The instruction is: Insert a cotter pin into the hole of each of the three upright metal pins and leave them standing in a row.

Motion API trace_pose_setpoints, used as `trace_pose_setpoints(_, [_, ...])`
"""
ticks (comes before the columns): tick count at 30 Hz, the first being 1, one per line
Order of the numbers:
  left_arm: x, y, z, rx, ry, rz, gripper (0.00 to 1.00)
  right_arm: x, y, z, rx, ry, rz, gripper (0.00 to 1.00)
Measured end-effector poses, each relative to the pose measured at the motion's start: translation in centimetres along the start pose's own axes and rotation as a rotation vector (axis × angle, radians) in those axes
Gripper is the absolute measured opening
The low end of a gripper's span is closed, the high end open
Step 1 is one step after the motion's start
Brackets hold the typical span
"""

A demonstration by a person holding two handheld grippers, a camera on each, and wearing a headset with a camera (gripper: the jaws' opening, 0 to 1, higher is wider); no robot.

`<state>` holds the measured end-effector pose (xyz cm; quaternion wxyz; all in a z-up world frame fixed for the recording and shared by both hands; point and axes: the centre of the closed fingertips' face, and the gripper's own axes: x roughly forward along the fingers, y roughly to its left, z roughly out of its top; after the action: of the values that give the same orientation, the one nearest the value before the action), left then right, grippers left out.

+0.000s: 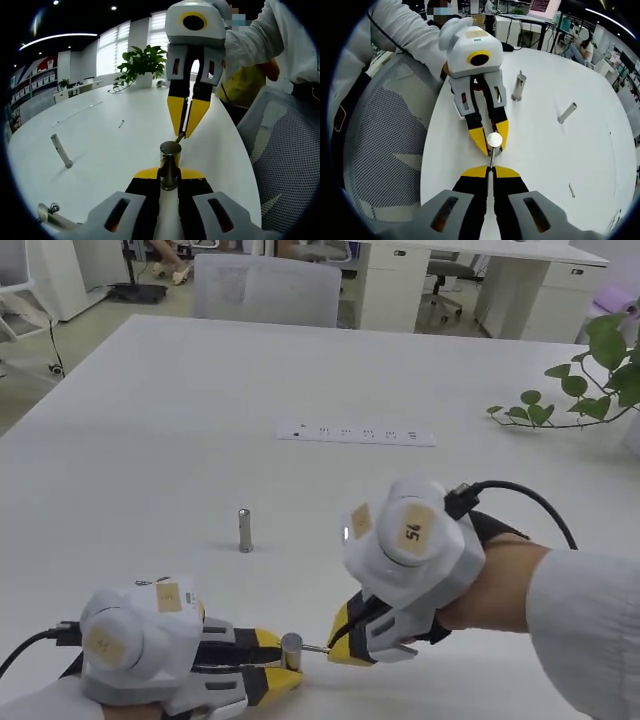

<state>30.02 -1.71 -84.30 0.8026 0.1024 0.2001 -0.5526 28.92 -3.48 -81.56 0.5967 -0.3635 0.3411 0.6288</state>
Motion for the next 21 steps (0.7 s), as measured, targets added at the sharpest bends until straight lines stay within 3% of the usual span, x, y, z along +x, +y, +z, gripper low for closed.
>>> trace_pose_setpoints(21, [0.0,-0.1,0.0,-0.003,-0.006,0.0,0.1,0.7,-0.2,1.4,-0.04,0.006,-0.001,0.03])
